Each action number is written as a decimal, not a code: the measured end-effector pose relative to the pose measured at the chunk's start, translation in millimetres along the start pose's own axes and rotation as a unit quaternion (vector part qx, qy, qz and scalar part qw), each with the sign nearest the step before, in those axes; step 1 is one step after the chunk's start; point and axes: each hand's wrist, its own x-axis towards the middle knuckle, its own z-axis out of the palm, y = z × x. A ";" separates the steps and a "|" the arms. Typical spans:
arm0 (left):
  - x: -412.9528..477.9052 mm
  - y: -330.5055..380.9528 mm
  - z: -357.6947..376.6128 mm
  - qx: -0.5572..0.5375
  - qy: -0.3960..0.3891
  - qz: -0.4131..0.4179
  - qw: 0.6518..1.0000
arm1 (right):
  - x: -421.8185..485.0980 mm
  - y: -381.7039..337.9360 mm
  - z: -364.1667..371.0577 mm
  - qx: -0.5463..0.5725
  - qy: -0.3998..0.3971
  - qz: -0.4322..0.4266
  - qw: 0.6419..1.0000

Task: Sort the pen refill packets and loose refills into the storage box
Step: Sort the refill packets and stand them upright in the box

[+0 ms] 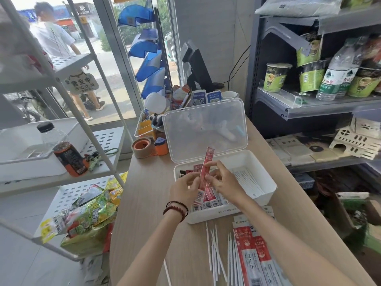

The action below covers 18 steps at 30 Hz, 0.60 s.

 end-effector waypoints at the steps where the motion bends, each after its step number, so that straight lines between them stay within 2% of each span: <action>1: 0.3 -3.1 -3.3 0.031 0.020 0.028 0.999 | 2.0 1.0 0.4 -0.039 -0.001 0.011 0.999; 3: 3.2 -9.2 -11.3 0.116 0.043 0.089 0.988 | 4.5 2.5 2.1 -0.152 -0.020 0.028 0.988; 5: 6.0 -10.5 -21.4 0.205 0.035 0.127 0.970 | 5.2 2.9 5.5 -0.253 -0.034 0.036 0.966; 8: 8.1 -14.0 -32.6 0.318 0.023 0.127 0.939 | 5.5 3.4 8.0 -0.307 -0.035 0.016 0.951; 15: -2.9 -33.4 -40.0 0.333 0.049 0.072 0.939 | 7.7 5.4 9.7 -0.280 -0.064 0.015 0.958; 18: -5.0 -37.2 -48.5 0.339 0.047 0.070 0.937 | 10.9 13.1 10.3 -0.344 -0.069 0.022 0.936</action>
